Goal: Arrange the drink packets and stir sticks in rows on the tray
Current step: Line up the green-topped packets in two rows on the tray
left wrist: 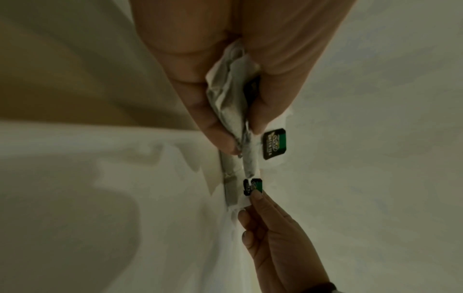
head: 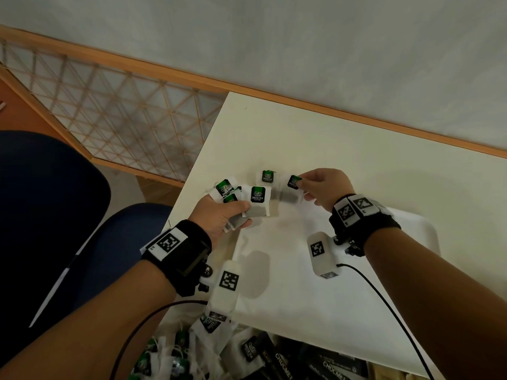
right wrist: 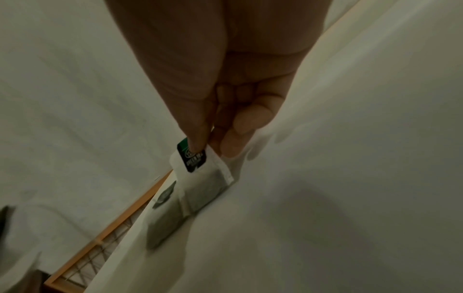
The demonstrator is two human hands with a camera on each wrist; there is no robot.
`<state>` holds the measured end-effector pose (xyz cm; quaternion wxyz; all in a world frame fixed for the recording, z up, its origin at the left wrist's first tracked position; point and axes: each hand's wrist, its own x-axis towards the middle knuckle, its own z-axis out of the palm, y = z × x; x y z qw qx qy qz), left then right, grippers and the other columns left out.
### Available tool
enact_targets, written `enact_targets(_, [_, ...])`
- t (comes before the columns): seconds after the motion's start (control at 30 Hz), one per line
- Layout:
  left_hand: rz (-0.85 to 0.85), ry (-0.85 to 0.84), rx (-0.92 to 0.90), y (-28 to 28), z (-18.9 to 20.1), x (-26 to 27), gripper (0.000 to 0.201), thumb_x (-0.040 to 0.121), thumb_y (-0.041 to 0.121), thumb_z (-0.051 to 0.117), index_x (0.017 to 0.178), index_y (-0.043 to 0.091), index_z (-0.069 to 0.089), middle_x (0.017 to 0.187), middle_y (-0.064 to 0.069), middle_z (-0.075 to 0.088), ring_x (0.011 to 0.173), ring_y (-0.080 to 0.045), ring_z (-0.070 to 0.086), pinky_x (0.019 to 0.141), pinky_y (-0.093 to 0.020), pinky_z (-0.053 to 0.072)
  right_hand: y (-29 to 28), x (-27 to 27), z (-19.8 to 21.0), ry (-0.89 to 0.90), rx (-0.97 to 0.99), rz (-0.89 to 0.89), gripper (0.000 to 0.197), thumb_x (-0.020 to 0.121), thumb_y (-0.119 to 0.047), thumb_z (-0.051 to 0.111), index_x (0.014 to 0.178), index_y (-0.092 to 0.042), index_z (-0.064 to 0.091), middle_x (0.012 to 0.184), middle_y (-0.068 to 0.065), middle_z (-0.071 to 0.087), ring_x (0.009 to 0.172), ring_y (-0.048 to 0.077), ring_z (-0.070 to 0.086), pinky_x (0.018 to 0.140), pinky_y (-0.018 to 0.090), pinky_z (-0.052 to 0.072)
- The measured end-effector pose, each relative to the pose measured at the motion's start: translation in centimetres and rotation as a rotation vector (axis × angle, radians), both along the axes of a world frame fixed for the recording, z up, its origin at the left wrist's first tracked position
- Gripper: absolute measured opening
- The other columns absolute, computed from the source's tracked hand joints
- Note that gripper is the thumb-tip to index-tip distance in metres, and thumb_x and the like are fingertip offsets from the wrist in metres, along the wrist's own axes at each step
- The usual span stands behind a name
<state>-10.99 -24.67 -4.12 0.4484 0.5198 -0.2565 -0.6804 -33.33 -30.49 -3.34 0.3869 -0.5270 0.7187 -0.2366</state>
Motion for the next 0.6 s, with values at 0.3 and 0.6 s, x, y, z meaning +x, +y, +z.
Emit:
enact_targets(0.3, [-0.013,-0.003,-0.029,0.0,0.3,-0.6,0.024,0.08,-0.012,0.063,0.087,0.011,0.065,0.076,-0.006,0.073,0.071,-0.022,0.071,0.063,-0.037,0.06,0.6,-0.1,0.1,0.03,-0.102,-0.038,0.018,0.084,-0.032,0.068,0.1,-0.024,0.065,0.08,-0.009,0.063,0.069,0.005,0.057,0.063,0.019,0.045])
enact_targets(0.6, [-0.029,0.002,-0.043,0.3,0.4,-1.0,0.021,0.083,-0.011,0.061,0.089,0.009,0.066,0.075,-0.005,0.072,0.068,-0.019,0.07,0.054,-0.029,0.056,3.2,3.8,2.5,-0.179,0.023,0.331,0.007,0.083,-0.026,0.072,0.085,-0.032,0.07,0.074,-0.004,0.068,0.068,0.006,0.06,0.062,0.017,0.042])
